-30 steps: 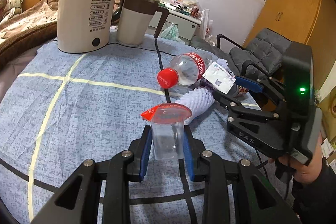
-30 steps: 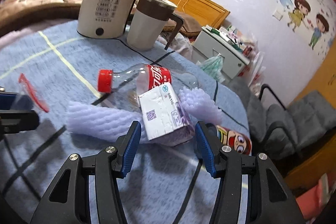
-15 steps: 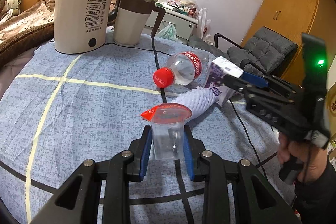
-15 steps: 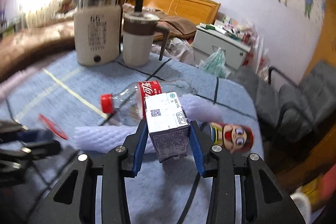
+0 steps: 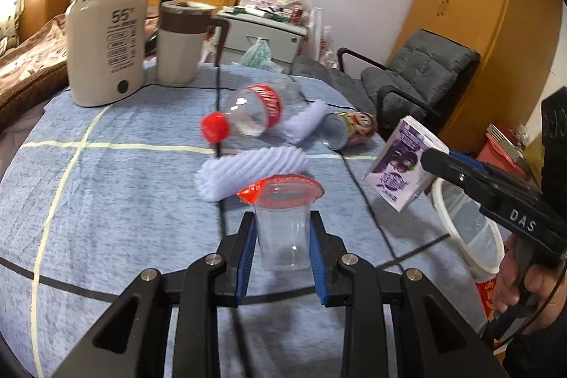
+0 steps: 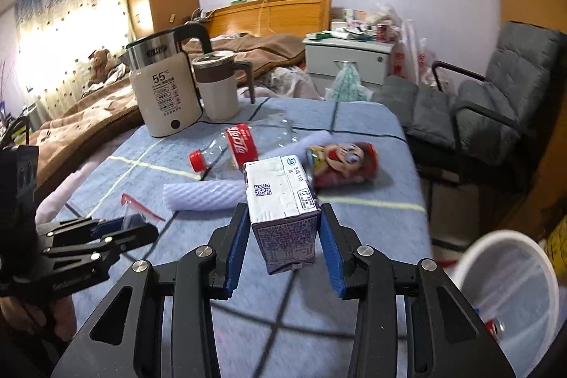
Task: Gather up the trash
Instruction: 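Carry the plastic cup and milk carton with both tools over the wastebasket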
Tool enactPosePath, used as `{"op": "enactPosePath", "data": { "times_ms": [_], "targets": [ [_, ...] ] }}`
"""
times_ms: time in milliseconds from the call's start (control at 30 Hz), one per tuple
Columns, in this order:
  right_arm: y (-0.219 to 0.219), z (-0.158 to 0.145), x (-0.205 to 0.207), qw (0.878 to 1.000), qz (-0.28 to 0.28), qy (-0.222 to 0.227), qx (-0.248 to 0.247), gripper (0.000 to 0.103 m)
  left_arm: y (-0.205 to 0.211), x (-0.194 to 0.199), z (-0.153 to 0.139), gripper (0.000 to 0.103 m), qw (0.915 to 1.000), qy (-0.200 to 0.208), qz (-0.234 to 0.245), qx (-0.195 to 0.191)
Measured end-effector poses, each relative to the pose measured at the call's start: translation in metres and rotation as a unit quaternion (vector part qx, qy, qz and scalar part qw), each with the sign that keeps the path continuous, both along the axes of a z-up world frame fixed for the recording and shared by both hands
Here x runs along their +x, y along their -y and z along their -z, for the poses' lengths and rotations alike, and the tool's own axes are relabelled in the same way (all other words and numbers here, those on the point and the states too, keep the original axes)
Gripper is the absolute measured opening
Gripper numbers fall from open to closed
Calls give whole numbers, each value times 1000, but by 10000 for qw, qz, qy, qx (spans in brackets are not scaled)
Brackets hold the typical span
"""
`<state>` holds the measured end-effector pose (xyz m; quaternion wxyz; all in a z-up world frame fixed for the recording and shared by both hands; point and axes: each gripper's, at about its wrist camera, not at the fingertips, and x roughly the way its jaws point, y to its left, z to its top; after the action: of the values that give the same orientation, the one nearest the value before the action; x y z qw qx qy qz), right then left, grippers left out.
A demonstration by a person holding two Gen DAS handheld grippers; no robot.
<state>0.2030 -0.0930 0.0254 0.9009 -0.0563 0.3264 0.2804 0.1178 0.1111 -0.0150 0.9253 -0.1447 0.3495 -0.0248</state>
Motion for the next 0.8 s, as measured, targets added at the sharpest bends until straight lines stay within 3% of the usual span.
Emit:
{"op": "enactPosePath", "data": {
  "times_ms": [800],
  "targets": [
    [131,-9,-42,9928,1187,46,182,40,132,21,-30,30,9916,249,1255,179]
  ]
}}
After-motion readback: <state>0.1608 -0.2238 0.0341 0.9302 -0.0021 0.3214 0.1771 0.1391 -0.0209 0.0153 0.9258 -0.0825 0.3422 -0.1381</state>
